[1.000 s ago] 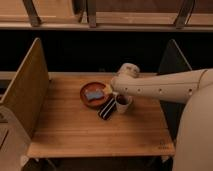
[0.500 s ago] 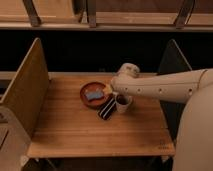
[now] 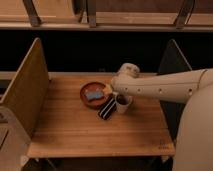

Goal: Pick up the ceramic cup

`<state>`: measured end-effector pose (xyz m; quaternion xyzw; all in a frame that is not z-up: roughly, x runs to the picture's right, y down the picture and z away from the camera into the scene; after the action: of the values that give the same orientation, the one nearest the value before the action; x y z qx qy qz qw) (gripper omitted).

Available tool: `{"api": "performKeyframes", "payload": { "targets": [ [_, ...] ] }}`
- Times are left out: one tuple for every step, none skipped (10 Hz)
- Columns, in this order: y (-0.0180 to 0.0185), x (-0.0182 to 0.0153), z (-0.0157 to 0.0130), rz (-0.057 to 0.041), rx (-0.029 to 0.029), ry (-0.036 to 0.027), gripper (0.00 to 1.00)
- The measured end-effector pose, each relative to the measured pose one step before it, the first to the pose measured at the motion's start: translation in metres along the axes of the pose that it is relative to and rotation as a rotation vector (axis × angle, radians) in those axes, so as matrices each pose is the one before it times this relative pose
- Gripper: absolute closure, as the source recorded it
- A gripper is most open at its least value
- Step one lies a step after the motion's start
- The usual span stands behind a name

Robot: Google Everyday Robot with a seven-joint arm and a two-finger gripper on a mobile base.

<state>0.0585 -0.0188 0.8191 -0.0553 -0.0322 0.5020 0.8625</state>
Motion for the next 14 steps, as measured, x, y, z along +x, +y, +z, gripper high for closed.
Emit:
{"api": "performKeyframes", "payload": {
  "targets": [
    [0.00000, 0.00000, 0.00000, -0.00003, 0.00000, 0.00000, 0.20],
    [0.00001, 0.00001, 0.00001, 0.00002, -0.00002, 0.00003, 0.20],
    [-0.00003, 0.00003, 0.00001, 0.00001, 0.00004, 0.00005, 0.20],
    [0.00000, -0.00003, -0.00002, 0.00001, 0.00000, -0.00005, 0.20],
    [0.00004, 0.00001, 0.00003, -0.00004, -0.00005, 0.00004, 0.20],
    [-0.00002, 0.00003, 0.00000, 0.00004, 0.00002, 0.00001, 0.20],
    [0.00000, 0.00001, 0.00001, -0.00003, 0.00000, 0.00003, 0.20],
    [0.00000, -0.00001, 0.00000, 0.00000, -0.00001, -0.00001, 0.20],
    [0.00001, -0.00005, -0.00004, -0.00002, 0.00000, -0.00010, 0.20],
    [0.00009, 0.00018, 0.00007, -0.00036, 0.00041, 0.00100, 0.20],
    [0.00107, 0.00156, 0.00017, -0.00431, 0.00194, 0.00735, 0.20],
    [0.00182, 0.00554, -0.00081, -0.01532, 0.00834, 0.02316, 0.20],
    [0.00191, 0.00669, -0.00193, -0.01884, 0.01199, 0.02848, 0.20],
    [0.00264, 0.00507, -0.00509, -0.01990, 0.01688, 0.03233, 0.20]
  ]
}}
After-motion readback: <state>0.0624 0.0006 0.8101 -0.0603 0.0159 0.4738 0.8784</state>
